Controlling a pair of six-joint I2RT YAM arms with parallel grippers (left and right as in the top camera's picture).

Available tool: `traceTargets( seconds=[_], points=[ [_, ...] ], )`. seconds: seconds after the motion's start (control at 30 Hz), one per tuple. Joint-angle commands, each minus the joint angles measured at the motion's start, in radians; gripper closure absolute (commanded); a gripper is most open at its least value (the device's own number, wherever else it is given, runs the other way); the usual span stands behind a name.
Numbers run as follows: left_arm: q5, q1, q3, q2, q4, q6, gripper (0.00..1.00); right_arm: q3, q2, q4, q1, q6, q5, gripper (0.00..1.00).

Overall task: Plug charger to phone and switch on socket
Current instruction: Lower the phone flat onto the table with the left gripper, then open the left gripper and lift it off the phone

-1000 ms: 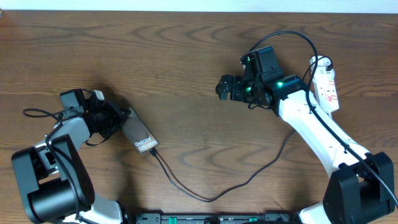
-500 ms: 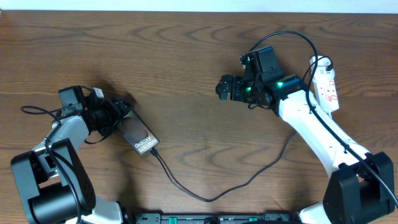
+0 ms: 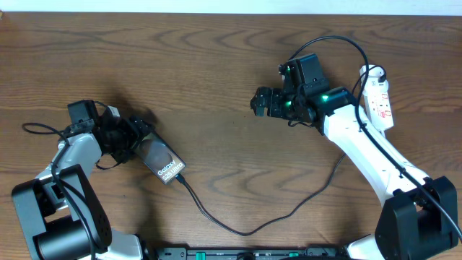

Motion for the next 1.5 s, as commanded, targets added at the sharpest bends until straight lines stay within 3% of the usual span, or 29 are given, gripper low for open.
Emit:
traceTargets(
  seconds=[0.0, 0.13, 0.83, 1.23, 1.47],
  points=[
    [-0.115, 0.003, -0.045, 0.046, -0.046, 0.003, 0.17, 0.006, -0.017, -0.003, -0.004, -0.019, 0.008, 0.01],
    [-0.116, 0.003, -0.045, 0.046, -0.074, 0.003, 0.12, 0.006, -0.017, -0.003, -0.004, -0.019, 0.008, 0.01],
    [-0.235, 0.003, -0.045, 0.046, -0.220, 0.006, 0.11, 0.006, -0.017, -0.006, -0.004, -0.019, 0.008, 0.01],
    [-0.280, 0.003, -0.042, 0.044, -0.224, 0.008, 0.11, 0.006, -0.017, -0.007, -0.004, -0.018, 0.008, 0.01],
    [-0.298, 0.002, 0.025, -0.056, -0.224, 0.134, 0.11, 0.006, -0.017, -0.040, -0.004, -0.018, 0.008, 0.01]
  ],
)
